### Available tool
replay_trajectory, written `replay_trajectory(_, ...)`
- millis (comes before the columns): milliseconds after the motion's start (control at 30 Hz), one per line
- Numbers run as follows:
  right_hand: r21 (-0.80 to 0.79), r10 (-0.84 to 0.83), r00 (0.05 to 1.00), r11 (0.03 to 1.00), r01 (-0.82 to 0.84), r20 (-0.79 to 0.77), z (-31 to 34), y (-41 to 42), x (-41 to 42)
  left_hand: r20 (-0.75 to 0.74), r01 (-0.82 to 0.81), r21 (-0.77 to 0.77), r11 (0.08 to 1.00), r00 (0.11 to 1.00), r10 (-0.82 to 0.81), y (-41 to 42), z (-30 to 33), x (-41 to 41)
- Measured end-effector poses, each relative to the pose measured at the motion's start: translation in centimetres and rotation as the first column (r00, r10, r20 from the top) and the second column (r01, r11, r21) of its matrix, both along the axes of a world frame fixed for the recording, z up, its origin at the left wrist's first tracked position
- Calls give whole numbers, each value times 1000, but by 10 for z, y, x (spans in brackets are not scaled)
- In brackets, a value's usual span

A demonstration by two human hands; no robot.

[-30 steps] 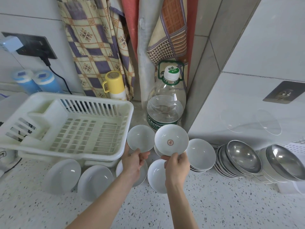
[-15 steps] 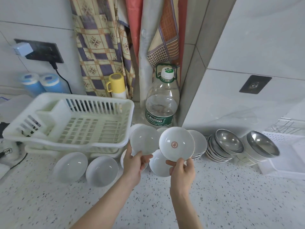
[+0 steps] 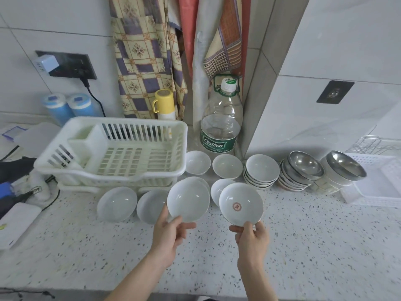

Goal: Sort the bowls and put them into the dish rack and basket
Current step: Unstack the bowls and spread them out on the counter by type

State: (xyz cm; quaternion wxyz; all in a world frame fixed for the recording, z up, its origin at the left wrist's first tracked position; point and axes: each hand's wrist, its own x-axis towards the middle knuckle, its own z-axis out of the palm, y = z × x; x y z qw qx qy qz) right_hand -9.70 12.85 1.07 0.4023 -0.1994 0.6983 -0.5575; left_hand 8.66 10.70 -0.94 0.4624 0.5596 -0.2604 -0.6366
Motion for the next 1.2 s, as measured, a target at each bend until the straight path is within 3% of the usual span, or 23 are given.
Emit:
replay_trajectory(433,186,73,997,980,-64,-40,-34,45,4,88,111,145,983,988,-124,48,-35,19)
replay_trajectory(1200,257,118,992,959,-123,33,-67,39,-8,113,93,188,978,987,-116,46,-45,8)
